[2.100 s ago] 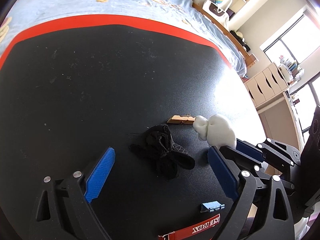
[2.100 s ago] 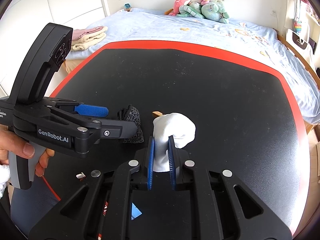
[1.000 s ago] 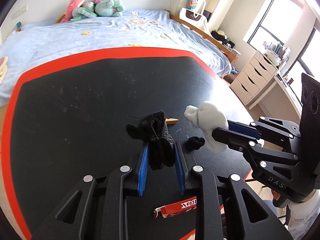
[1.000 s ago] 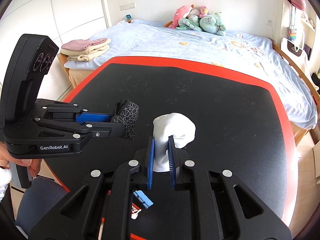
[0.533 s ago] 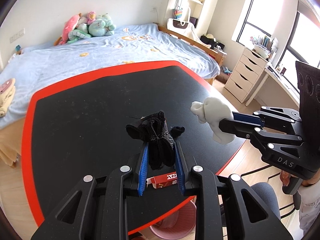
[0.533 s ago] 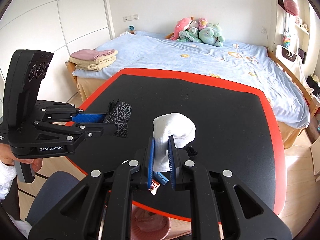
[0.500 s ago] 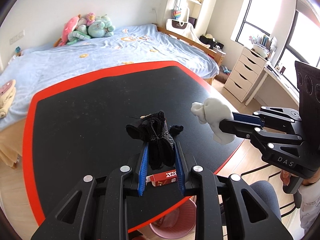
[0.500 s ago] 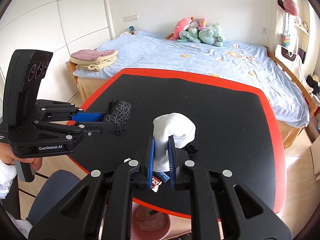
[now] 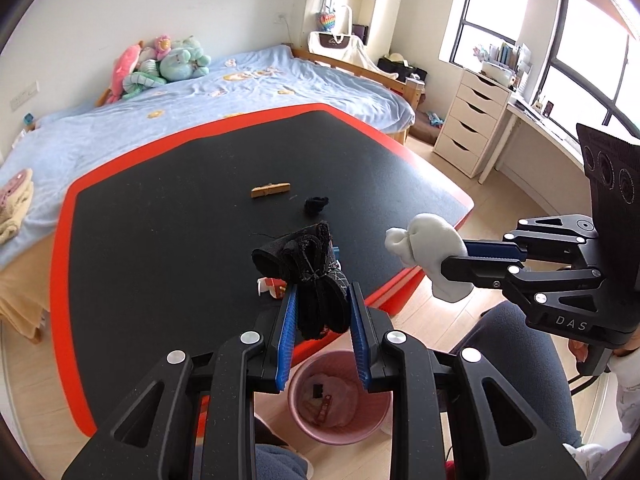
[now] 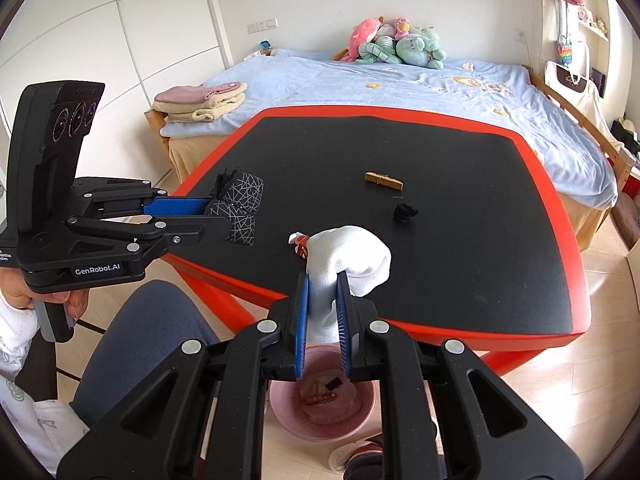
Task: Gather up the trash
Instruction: 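Carry the white and black cloths over the pink bin with both grippers, then open both grippers to drop the cloths into the pink bin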
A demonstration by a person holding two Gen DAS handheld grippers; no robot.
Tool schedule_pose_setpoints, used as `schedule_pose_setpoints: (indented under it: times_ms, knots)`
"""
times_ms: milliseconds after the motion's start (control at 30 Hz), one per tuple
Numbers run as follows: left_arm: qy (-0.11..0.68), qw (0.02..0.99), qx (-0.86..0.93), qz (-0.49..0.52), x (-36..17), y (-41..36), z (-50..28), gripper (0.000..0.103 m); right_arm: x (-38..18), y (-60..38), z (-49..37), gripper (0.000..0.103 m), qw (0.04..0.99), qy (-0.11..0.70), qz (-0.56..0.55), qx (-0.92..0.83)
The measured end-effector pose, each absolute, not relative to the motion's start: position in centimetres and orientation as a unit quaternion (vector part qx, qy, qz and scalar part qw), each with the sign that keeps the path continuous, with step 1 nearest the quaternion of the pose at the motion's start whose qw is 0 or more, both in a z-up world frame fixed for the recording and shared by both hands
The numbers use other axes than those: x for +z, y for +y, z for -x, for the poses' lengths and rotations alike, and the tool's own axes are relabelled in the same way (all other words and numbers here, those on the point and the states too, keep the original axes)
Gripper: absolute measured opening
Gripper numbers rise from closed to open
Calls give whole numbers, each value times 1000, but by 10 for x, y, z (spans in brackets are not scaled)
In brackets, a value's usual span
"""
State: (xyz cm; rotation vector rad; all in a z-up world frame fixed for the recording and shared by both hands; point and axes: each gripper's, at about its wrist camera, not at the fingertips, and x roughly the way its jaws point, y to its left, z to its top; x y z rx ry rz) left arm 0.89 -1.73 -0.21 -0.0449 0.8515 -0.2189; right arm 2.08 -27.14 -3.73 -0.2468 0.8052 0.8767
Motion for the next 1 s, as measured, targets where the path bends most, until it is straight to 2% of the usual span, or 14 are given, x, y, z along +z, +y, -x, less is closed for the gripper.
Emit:
schedule_pose_setpoints:
  times_ms: [533,633,700,767,800,833,900,933,1000]
  knots:
    - [463,877,-128,21,-42,-40,28,25,-82,-289,12,13,797,430,117,409]
    - [468,873,-135,24,-44,-42,31,27,-83,-288,15,14,794,432,116,412]
    - [470,871,-139,25,-45,-43,32,32,-82,-288,14,17,794,433,115,411]
    - [474,870,-135,25,-47,-42,32,36,-83,-289,12,31,795,434,117,407]
    - [476,869,-128,25,-48,-40,31,47,-83,-290,12,54,798,432,117,404]
    - [477,870,-122,27,-49,-40,32,53,-83,-291,11,72,799,431,115,403]
    - [472,874,-115,32,-49,-36,33,81,-84,-293,10,85,802,432,111,398]
    - [466,877,-114,33,-49,-34,34,88,-85,-294,9,90,803,433,110,395]
    - [461,880,-112,32,-48,-34,36,90,-87,-295,7,92,804,436,110,389]
